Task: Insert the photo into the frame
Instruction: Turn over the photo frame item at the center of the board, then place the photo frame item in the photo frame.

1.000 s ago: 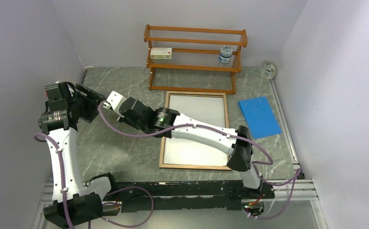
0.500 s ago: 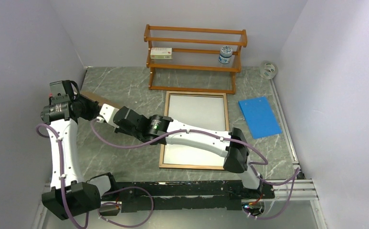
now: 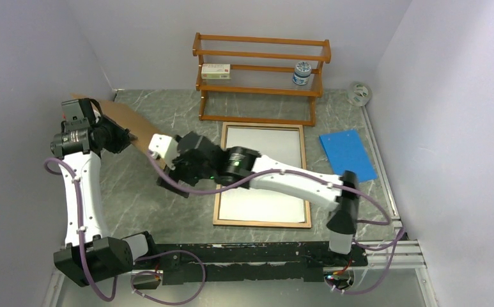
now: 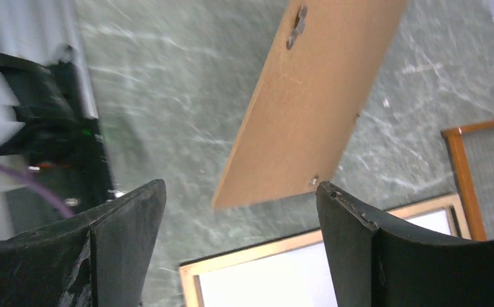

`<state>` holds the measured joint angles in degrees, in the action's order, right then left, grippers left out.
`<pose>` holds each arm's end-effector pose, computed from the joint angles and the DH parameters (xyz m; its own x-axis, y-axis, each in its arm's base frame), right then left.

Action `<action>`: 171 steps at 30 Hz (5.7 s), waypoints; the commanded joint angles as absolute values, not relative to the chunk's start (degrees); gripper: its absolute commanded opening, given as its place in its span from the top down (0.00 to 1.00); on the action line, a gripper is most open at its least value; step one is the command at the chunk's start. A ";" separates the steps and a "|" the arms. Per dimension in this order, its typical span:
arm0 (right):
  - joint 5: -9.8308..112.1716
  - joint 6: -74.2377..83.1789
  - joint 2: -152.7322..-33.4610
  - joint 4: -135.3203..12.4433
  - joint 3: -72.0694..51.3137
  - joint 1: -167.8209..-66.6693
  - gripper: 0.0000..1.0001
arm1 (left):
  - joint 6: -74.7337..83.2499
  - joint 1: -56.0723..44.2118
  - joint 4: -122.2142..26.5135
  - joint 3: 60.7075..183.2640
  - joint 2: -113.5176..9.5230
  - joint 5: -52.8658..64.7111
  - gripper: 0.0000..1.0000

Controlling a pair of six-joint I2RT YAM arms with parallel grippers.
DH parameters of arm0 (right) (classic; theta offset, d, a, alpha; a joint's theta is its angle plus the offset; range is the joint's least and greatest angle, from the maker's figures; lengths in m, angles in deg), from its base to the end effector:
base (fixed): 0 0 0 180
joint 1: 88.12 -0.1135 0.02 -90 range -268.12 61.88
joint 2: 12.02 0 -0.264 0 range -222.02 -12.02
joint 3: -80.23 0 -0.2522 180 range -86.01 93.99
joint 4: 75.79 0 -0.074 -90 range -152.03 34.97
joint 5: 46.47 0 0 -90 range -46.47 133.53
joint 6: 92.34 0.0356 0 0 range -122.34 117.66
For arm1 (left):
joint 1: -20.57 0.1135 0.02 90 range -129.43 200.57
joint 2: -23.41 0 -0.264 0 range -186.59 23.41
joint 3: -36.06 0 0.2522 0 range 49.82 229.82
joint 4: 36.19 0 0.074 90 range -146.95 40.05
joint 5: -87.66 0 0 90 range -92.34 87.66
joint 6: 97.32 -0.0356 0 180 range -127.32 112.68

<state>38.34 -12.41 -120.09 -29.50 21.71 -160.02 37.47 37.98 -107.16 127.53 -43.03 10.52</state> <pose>0.1395 0.4164 0.3635 -0.0047 -0.5748 -0.8183 -0.9383 0.2855 -0.1952 0.2109 0.0578 0.3841 -0.3852 -0.8406 -0.3808 -0.5853 0.5416 -0.6034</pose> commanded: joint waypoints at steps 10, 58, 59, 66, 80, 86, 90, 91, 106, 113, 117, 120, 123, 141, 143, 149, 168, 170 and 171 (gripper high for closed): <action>56.00 23.36 -95.58 -57.16 0.53 -133.64 0.08 | 24.39 37.97 -91.52 134.86 -41.51 32.42 0.97; 92.79 69.01 -98.83 -104.90 -6.06 -110.62 0.50 | 58.93 37.36 -46.67 133.26 -40.20 70.61 0.97; 92.83 69.75 -98.93 -105.82 -6.26 -110.57 0.56 | 59.16 37.33 -46.48 132.86 -40.24 70.28 0.97; 92.19 64.94 -96.93 -99.29 -8.69 -110.25 1.00 | 51.39 37.13 -57.94 131.80 -41.71 68.47 0.80; 92.38 67.90 -86.39 -89.69 -26.18 -106.67 1.00 | 29.57 37.11 -78.10 121.84 -38.70 59.78 0.14; 92.66 63.36 -80.97 -83.15 -34.55 -104.42 1.00 | 25.78 37.12 -82.74 117.79 -40.33 54.88 0.15; 93.78 61.02 -77.86 -79.02 -40.17 -100.82 1.00 | 26.10 36.01 -83.35 113.87 -41.88 47.89 0.20; 94.06 61.24 -76.44 -79.01 -41.74 -99.80 1.00 | 26.45 35.39 -83.32 112.97 -42.68 46.49 0.21; 96.99 39.43 -70.41 -53.93 -47.73 -84.34 1.00 | 28.01 11.83 -76.77 109.03 -62.27 27.50 0.32; 98.65 32.74 -77.43 -47.54 -42.82 -82.31 1.00 | 27.24 7.20 -73.81 112.34 -73.33 25.90 0.35; 98.84 32.76 -81.01 -48.14 -41.12 -82.32 1.00 | 27.83 6.36 -72.11 113.54 -77.66 26.09 0.38; 98.26 33.13 -82.34 -49.80 -40.11 -82.32 1.00 | 27.63 5.92 -72.03 114.75 -79.81 25.35 0.41; 98.58 34.48 -83.37 -52.56 -39.92 -82.32 1.00 | 26.81 5.80 -72.79 116.21 -81.33 24.26 0.44; 98.98 35.25 -96.14 -58.72 -33.45 -84.33 1.00 | 25.96 5.80 -72.21 118.12 -86.57 25.60 0.56; 99.51 35.32 -97.54 -59.04 -32.89 -84.66 1.00 | 26.04 5.81 -72.19 118.41 -86.94 25.91 0.56; 100.30 36.85 -99.25 -60.73 -33.01 -85.64 1.00 | 25.92 5.80 -72.07 118.94 -88.08 26.39 0.57; 102.20 36.48 -101.58 -50.92 -30.83 -85.65 1.00 | 26.69 5.69 -70.96 119.09 -90.15 26.94 0.58; 102.20 36.64 -100.80 -51.29 -31.65 -85.66 1.00 | 26.77 5.64 -70.94 119.03 -90.15 26.84 0.58; 101.97 36.36 -100.37 -51.08 -31.97 -85.66 1.00 | 26.83 5.63 -70.76 118.91 -90.15 26.84 0.58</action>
